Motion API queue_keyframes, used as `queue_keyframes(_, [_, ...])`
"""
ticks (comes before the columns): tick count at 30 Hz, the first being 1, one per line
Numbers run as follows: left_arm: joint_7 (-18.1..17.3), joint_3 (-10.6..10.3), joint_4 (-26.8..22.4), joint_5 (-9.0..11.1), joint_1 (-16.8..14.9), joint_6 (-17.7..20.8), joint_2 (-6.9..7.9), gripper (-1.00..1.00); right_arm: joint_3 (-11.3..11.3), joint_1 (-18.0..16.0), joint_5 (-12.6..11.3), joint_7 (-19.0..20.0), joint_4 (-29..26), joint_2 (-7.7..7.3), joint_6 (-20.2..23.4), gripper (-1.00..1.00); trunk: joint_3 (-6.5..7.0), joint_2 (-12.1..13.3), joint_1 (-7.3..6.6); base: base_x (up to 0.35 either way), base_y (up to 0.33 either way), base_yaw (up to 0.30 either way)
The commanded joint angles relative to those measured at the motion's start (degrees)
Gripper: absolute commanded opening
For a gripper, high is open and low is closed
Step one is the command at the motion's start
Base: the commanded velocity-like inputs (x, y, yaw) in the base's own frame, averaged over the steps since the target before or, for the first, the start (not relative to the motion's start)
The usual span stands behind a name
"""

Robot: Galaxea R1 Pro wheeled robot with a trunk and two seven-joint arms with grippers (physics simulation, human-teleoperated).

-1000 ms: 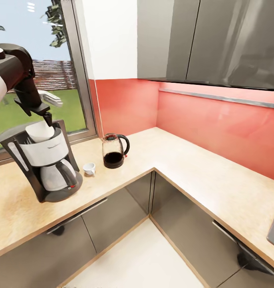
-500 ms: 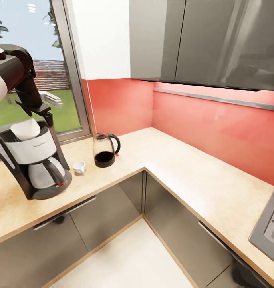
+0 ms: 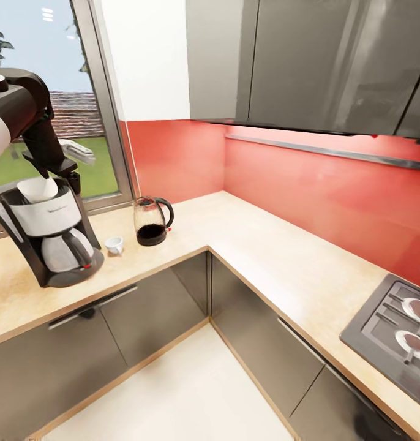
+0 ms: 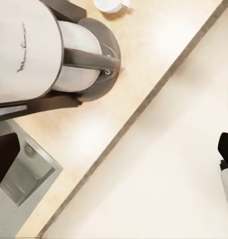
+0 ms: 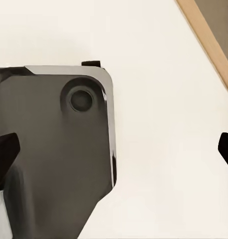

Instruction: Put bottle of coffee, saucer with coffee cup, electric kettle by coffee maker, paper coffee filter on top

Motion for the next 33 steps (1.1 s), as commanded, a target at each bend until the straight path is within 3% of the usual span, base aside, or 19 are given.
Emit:
queue_keyframes(1, [-0.49, -0.15, -0.06, -0.21, -0.02, 0.60, 0.05, 1.00, 0.02, -0.05, -0.37, -0.03, 0.04, 0.00, -0.20, 1.00, -0.13, -0.13, 0.01, -0.254, -0.197, 0.000])
queue_keyframes(3, [-0.49, 0.02, -0.06, 0.03, 0.15, 0.55, 0.18, 1.00, 0.02, -0.05, -0.37, -0.05, 0.07, 0.00, -0.20, 1.00, -0.13, -0.13, 0.01, -0.254, -0.191, 0.000])
queue_keyframes(7, [-0.46, 2.54, -0.08, 1.62, 1.22, 0.33, 0.52, 1.00, 0.05, -0.05, -0.37, -0.06, 0.11, 0.00, -0.20, 1.00, -0.13, -0.13, 0.01, -0.175, -0.110, 0.000])
queue_keyframes(13, [-0.32, 5.50, -0.30, 4.47, 5.47, -0.19, 0.42, 1.00, 0.10, -0.05, -0.37, -0.06, 0.13, 0.00, -0.20, 1.00, -0.13, -0.13, 0.01, -0.037, -0.021, 0.000])
queue_keyframes(19, [-0.24, 7.61, -0.36, 6.12, 9.62, -4.01, 0.27, 1.00, 0.20, -0.05, -0.37, -0.06, 0.13, 0.00, -0.20, 1.00, -0.13, -0.13, 0.01, -0.002, -0.001, 0.000])
queue_keyframes(22, [-0.23, 8.78, -0.36, 8.35, 11.56, -6.33, 0.32, 1.00, 0.25, -0.05, -0.37, -0.06, 0.13, 0.00, -0.20, 1.00, -0.13, -0.13, 0.01, 0.000, 0.000, 0.000])
queue_keyframes(24, [-0.23, 9.14, -0.39, 9.98, 13.98, -7.18, 0.34, 1.00, 0.31, -0.05, -0.37, -0.06, 0.13, 0.00, -0.20, 1.00, -0.13, -0.13, 0.01, 0.000, 0.000, 0.000])
queue_keyframes(28, [-0.26, 9.18, -0.41, 10.61, 18.40, -9.06, 0.16, 1.00, 0.36, -0.05, -0.34, -0.04, 0.13, 0.06, -0.20, 1.00, -0.13, -0.13, 0.01, 0.000, 0.000, 0.000])
queue_keyframes(30, [-0.25, 9.18, -0.41, 10.79, 22.18, -13.23, -0.04, 1.00, 0.37, -0.05, -0.30, -0.05, 0.13, 0.08, -0.20, 1.00, -0.13, -0.13, 0.01, 0.000, 0.000, 0.000])
queue_keyframes(31, [-0.37, 9.25, -0.41, 11.90, 24.87, -16.74, -0.09, 1.00, 0.37, -0.05, -0.29, -0.06, 0.13, 0.09, -0.20, 1.00, -0.13, -0.13, 0.01, 0.000, 0.000, 0.000])
queue_keyframes(33, [-0.57, 9.33, -0.41, 15.07, 27.45, -19.73, 0.11, 1.00, 0.37, -0.05, -0.29, -0.06, 0.13, 0.09, -0.20, 1.00, -0.13, -0.13, 0.01, 0.000, 0.000, 0.000])
